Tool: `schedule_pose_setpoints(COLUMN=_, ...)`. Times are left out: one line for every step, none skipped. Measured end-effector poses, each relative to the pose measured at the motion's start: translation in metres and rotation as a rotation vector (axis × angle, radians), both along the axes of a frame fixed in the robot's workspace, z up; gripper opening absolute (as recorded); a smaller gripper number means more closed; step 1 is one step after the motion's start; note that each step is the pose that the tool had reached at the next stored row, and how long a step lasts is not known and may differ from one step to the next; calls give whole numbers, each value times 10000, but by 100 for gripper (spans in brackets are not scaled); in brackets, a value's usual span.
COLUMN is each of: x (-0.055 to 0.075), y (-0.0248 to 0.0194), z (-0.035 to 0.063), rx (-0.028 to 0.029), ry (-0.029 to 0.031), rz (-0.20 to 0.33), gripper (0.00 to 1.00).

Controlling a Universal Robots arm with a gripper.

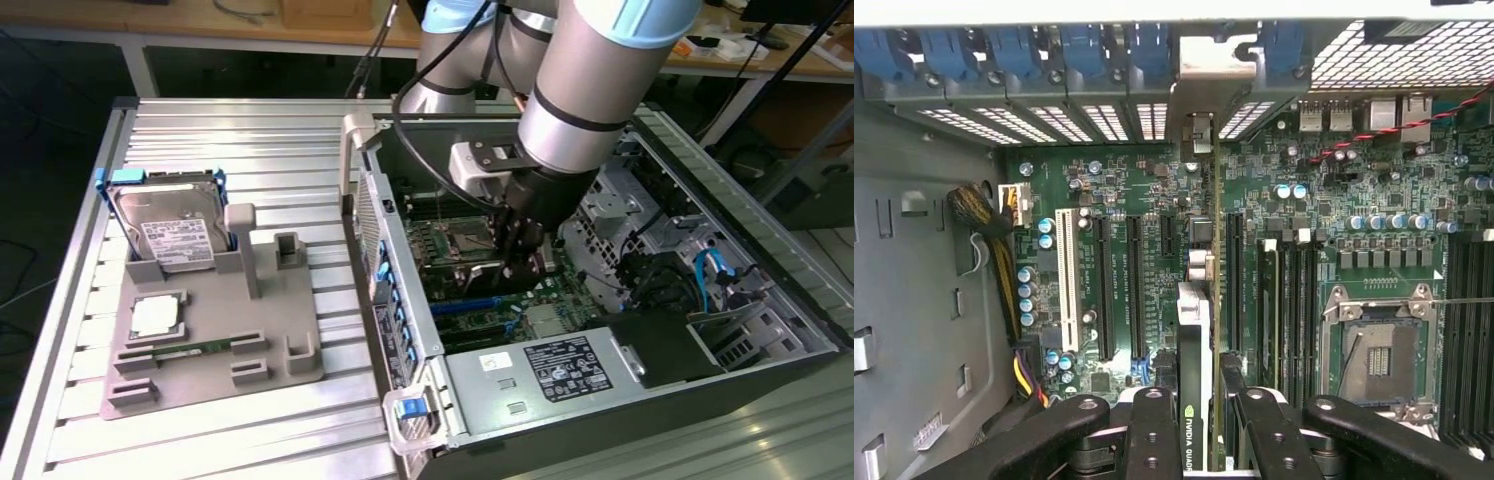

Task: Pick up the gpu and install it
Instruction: 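Insert the gpu into the slot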

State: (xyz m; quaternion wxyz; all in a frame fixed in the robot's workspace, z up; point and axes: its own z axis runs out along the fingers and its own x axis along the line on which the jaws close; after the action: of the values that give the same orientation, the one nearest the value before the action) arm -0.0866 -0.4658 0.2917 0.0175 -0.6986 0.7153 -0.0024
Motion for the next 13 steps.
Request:
schedule_pose_setpoints(x=0, y=0, z=-2, rx=0, ry=0, rz=-5, gripper=27)
schedule_pose_setpoints(x=0, y=0, z=-4, rx=0, ry=0, rz=-10, gripper=27)
schedule_pose_setpoints(x=-1, y=0, z=-6, rx=-1, ry=0, rz=-18, gripper=27)
schedule_pose_setpoints(x=-4, y=0, z=-9, rx=-1, ry=0, rz=-31, gripper=27)
schedule_pose_setpoints(x=-8, y=0, z=-10, rx=0, ry=0, rz=-40, gripper=27)
schedule_pose_setpoints(x=-13, y=0, z=-12, rx=0, ry=-1, rz=-50, gripper=27)
schedule_pose_setpoints(x=-21, y=0, z=-14, rx=1, ry=-1, rz=-57, gripper=27)
schedule_pose_setpoints(x=-26, y=0, z=-15, rx=0, ry=0, rz=-63, gripper=27)
schedule_pose_setpoints(x=-30, y=0, z=-17, rx=-1, ry=0, rz=-68, gripper=27)
schedule_pose_setpoints(x=-31, y=0, z=-20, rx=0, ry=0, rz=-70, gripper=27)
schedule_pose_setpoints(x=-31, y=0, z=-24, rx=0, ry=0, rz=-75, gripper=27)
schedule_pose_setpoints(x=-31, y=0, z=-28, rx=1, ry=0, rz=-80, gripper=27)
schedule_pose_setpoints(x=-32, y=0, z=-33, rx=1, ry=0, rz=-85, gripper=27)
